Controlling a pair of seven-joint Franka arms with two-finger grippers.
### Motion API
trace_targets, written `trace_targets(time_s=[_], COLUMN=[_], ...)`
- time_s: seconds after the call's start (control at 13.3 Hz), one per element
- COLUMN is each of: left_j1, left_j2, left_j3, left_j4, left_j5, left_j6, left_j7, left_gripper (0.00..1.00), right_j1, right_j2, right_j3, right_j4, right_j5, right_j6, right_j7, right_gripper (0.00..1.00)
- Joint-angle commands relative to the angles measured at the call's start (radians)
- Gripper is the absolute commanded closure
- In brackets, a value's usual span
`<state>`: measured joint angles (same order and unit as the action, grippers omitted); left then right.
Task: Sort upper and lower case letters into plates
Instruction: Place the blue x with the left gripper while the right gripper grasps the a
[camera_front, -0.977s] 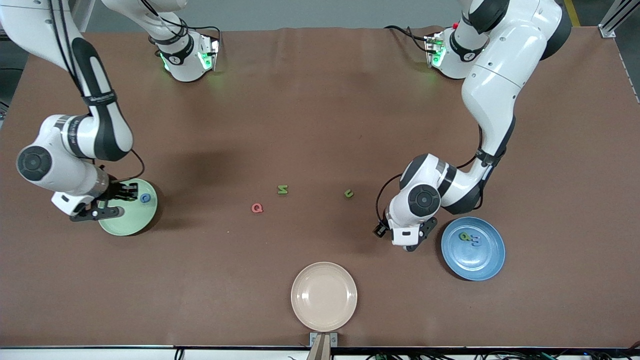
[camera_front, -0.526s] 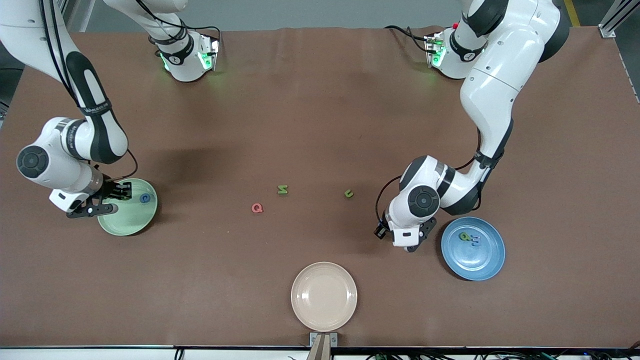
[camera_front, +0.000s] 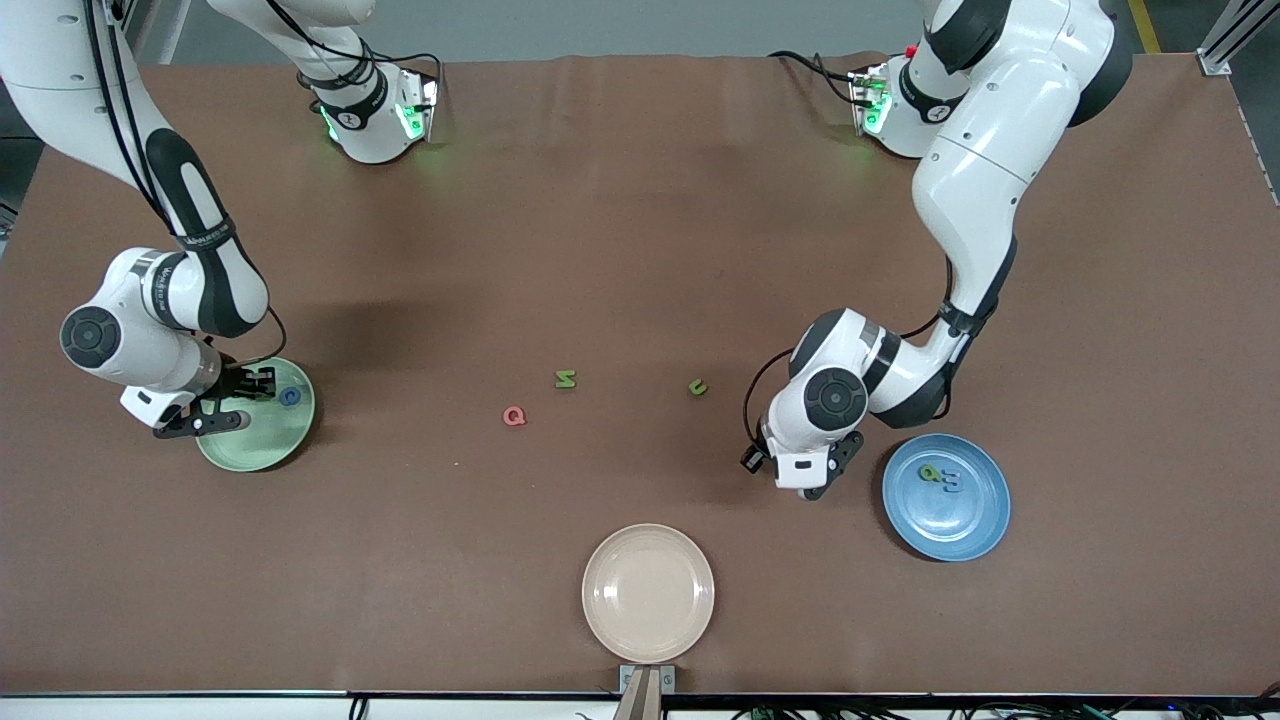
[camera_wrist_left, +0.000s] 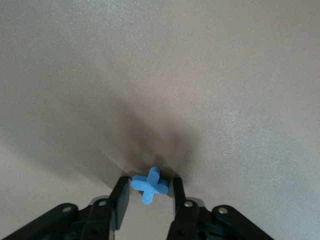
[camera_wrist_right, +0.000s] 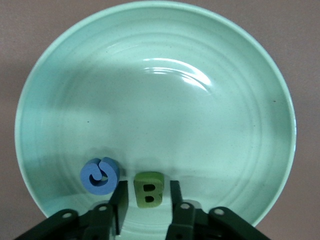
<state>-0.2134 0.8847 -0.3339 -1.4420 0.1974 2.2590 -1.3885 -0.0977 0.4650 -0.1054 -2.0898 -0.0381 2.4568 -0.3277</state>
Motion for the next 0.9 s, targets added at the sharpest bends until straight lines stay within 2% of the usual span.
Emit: trace_targets(time_s=[0.0,0.23,0.38,0.6,0.83], left_j1=[0.000,0.000,-0.006,0.015,0.072], left_j2=[0.005,0.004,-0.009,-0.050,-0.098], left_j3=[0.007,0.007,0.028,0.061,0.095], left_j4=[0.003,0.005,0.011,0.017,0.017], left_j5=[0.011,0.011,0.014,0.028,0.066], left_j6=[0.008,0.008,0.008,-0.006,-0.062], left_j7=[-0.011,-0.011,-0.004,0.086,0.308], left_gripper=[0.78,0.95,0.97,0.99,0.99], right_j1=[-0.011,0.048,0.151,0.315,0.450], right_j2=[-0.037,-0.077,-0.104,-0.106,-0.071], right_j3=[0.021,0.024,0.024,0.024,0.023], right_j4=[0.000,0.037,0.056,0.056,0.124], right_j5=[0.004,0.006,0.007,0.009,0.130], right_j6=[-0.013,-0.074,-0.158,-0.168,-0.162], right_j7=[0.004,0.085,0.288,0.580,0.737], right_gripper=[0.00,0.00,0.00,0.00,0.00])
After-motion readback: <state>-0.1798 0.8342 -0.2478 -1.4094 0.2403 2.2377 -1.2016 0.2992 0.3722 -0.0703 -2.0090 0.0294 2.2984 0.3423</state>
